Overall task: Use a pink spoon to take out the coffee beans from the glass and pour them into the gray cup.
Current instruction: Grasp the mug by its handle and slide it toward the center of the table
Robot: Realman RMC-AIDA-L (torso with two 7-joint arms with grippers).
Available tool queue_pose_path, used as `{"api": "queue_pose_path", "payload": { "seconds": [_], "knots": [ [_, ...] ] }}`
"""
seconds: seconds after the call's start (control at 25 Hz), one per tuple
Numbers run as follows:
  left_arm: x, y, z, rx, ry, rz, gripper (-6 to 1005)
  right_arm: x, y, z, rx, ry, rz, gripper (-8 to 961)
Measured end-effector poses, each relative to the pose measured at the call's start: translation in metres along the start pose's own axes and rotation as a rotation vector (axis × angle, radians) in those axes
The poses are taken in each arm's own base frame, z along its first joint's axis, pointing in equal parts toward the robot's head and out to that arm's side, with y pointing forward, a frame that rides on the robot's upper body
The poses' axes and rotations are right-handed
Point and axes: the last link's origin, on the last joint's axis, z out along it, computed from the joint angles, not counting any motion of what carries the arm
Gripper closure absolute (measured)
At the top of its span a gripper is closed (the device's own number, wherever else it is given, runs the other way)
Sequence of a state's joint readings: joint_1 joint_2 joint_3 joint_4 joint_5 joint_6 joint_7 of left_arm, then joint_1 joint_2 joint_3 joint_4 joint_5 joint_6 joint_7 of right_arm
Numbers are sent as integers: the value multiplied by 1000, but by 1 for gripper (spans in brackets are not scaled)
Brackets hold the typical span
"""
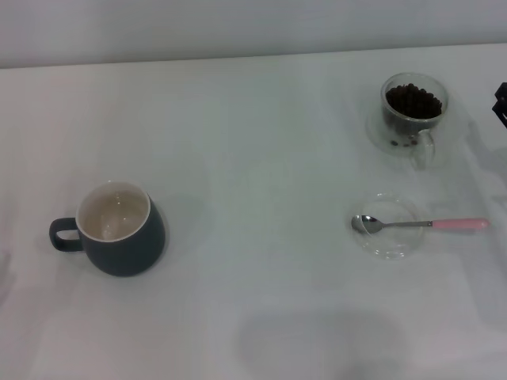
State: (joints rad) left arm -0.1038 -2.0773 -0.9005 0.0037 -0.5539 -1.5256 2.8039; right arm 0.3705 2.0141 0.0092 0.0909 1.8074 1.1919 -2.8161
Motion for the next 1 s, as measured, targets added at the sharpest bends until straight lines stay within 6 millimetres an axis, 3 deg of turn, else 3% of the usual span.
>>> {"api": "queue_pose_path", "payload": {
  "seconds": [0.24,0.52,1.0],
  "knots": [
    [-10,6,1,-108,-92,56,117,-2,4,4,-14,-6,2,79],
    [-17,20,29,-220,-159,99,117,-2,8,5,-24,-8,13,78],
    [-21,33,52,-271,-193,110,117,-1,16,8,-37,-11,30,78]
  ]
}}
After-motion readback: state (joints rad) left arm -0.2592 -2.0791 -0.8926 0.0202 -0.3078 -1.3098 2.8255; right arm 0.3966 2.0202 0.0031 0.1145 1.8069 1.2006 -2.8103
